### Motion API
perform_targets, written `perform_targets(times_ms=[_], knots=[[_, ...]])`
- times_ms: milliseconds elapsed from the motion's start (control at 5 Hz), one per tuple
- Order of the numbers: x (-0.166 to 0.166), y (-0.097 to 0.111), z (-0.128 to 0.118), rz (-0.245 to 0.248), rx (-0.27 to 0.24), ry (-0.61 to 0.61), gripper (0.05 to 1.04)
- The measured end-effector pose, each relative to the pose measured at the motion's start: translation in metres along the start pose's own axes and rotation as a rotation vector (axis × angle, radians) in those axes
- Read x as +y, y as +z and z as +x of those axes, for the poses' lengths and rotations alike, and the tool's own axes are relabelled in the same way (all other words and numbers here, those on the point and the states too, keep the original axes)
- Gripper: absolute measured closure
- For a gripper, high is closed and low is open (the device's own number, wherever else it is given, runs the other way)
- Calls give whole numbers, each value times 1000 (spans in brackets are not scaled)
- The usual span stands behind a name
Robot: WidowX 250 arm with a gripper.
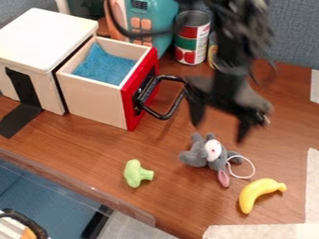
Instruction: Put the banana inside the drawer
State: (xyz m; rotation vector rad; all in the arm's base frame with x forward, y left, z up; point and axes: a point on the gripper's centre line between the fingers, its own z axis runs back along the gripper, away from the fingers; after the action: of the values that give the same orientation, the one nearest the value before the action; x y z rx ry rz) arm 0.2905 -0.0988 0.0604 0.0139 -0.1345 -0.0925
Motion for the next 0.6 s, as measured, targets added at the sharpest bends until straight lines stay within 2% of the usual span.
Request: perform_targets(times_ms=[200, 400, 600], knots=[[-29, -23, -14, 13, 55, -83, 83], [-46, -53, -28, 54, 126, -137, 83], [-51, -69, -32, 79, 160, -154, 86]])
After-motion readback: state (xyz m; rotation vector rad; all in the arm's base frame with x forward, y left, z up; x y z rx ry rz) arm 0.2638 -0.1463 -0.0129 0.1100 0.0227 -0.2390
